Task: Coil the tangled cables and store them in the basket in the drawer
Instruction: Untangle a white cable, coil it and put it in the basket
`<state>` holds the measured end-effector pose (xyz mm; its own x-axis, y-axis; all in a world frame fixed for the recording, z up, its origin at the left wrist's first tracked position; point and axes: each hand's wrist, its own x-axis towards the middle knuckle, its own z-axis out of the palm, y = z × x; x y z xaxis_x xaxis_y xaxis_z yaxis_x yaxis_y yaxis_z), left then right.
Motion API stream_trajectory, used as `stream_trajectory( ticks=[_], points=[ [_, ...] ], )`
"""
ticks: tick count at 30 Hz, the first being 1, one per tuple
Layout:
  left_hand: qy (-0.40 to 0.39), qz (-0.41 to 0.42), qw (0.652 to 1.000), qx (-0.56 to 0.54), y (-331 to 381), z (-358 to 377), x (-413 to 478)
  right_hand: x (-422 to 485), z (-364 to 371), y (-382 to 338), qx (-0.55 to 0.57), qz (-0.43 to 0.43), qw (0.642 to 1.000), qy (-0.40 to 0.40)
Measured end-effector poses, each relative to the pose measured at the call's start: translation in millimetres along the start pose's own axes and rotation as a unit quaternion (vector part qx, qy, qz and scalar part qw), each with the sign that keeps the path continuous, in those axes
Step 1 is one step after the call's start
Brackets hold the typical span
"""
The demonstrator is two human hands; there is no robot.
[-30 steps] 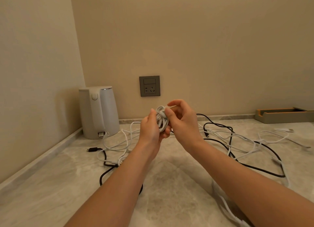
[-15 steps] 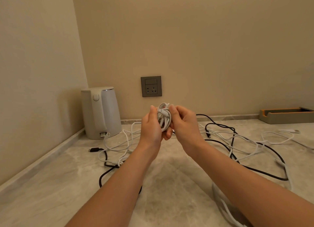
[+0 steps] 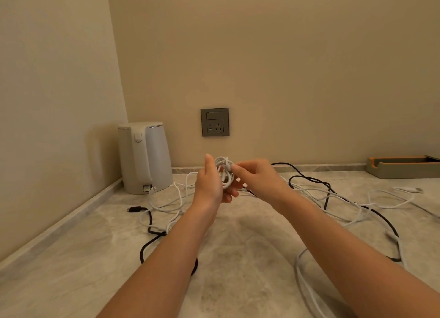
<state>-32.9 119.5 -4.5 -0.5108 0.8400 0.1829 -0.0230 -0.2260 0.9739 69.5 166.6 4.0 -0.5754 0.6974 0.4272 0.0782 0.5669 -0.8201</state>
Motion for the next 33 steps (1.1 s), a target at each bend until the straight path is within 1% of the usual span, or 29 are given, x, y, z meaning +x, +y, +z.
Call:
stream_trajectory(
  ticks=[3,5,9,12,15,19,21,24,28,33],
  points=[
    [-0.012,-0.027,0.997,0.078,1,0,-2,4,-6,-5,-0.017,0.058,0.998,-0.020],
    [-0.017,-0.046,0.994,0.101,3,0,-4,4,-7,-7,-0.019,0.077,0.997,-0.015],
    [-0.020,-0.068,0.995,0.064,7,-1,-12,-5,-11,-7,0.033,0.101,0.994,-0.003],
    [-0.051,-0.078,0.995,0.033,10,-8,-25,-19,-14,-9,0.074,0.104,0.992,-0.016],
    [-0.081,-0.081,0.992,0.043,19,-14,-42,-36,-19,-18,0.103,0.109,0.988,-0.029],
    [-0.124,-0.072,0.986,0.084,34,-14,-69,-60,-31,-31,0.132,0.108,0.983,-0.074],
    [-0.130,-0.057,0.985,0.099,40,-11,-86,-76,-35,-36,0.157,0.117,0.976,-0.090],
    [-0.139,-0.030,0.984,0.110,44,-2,-113,-101,-43,-41,0.153,0.110,0.979,-0.073],
    [-0.159,-0.017,0.980,0.115,44,14,-147,-139,-56,-46,0.163,0.093,0.981,-0.043],
    [-0.224,-0.009,0.965,0.137,41,34,-185,-187,-84,-49,0.172,0.101,0.979,-0.045]
  ],
)
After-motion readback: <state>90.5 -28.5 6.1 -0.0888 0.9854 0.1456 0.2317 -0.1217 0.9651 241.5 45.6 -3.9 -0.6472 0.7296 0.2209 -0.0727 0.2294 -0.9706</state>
